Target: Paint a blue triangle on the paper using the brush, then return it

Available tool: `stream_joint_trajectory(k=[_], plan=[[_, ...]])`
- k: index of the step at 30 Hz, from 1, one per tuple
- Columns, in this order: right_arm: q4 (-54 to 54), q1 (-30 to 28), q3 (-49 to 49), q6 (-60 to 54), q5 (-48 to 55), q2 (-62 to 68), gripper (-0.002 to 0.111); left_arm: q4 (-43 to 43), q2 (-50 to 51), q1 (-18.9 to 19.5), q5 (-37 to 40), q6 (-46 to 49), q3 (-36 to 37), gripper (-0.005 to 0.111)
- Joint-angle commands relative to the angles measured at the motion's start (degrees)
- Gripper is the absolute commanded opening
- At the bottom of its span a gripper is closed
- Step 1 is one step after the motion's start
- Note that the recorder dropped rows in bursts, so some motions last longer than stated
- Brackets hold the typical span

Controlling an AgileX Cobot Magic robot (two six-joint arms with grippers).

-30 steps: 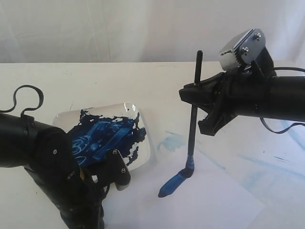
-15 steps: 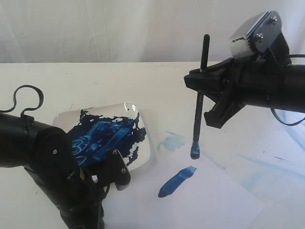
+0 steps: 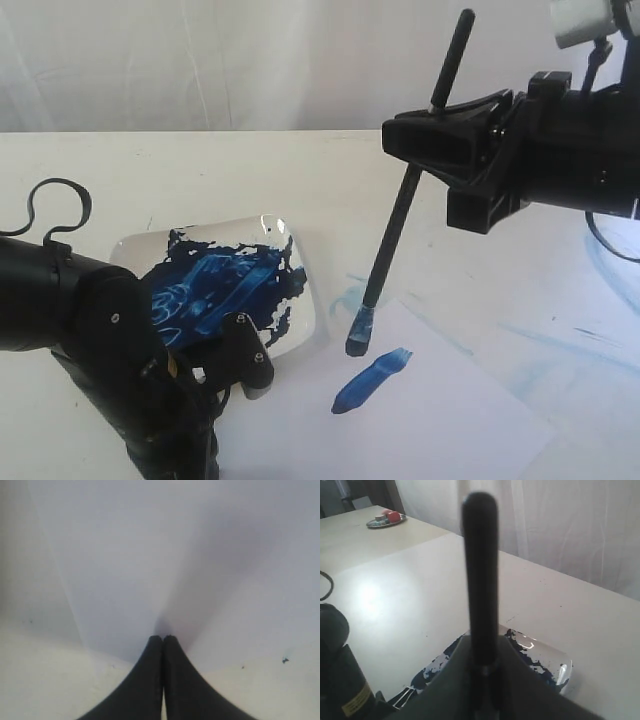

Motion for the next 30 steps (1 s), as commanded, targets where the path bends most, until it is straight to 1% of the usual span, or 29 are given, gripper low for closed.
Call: stream_joint_trajectory(k=[1,6,12,19,22,24,26,30], plan=[[-0.8,2.0,-0.3,-0.3,-1.7,-2.3,0.0,-0.4,0.3,-0.1,1.9,-0.1,0.5,0.0],[-5.2,8.5,-0.3,2.7,-19.9,-8.4,0.0,-0.4,0.3,-0.1,1.9,-0.1,0.5,0.0],[-6.3,16.1,-0.2,5.7,-31.9,-11.9,0.0,-0.4,0.3,-0.1,1.9,-0.1,0.5,0.0],[-5.8,29.5,-0.1,6.2,-50.9,-9.2,0.0,-0.4,0.3,-0.1,1.9,-0.1,0.5,0.0],[-3.2,35.4,-0.1,6.2,-57.8,-6.8,0.0,-0.4,0.3,-0.1,1.9,-0.1,0.5,0.0],[-2.0,39.1,-0.1,6.2,-61.2,-5.3,0.0,-0.4,0.3,-0.1,1.9,-0.1,0.5,0.0],[-2.0,41.7,-0.1,6.4,-61.7,-4.1,0.0,-0.4,0.3,-0.1,1.9,-0.1,0.5,0.0],[-2.1,44.1,-0.1,9.1,-63.3,-2.1,0.0,-0.5,0.3,-0.1,2.3,-0.1,0.5,0.0]])
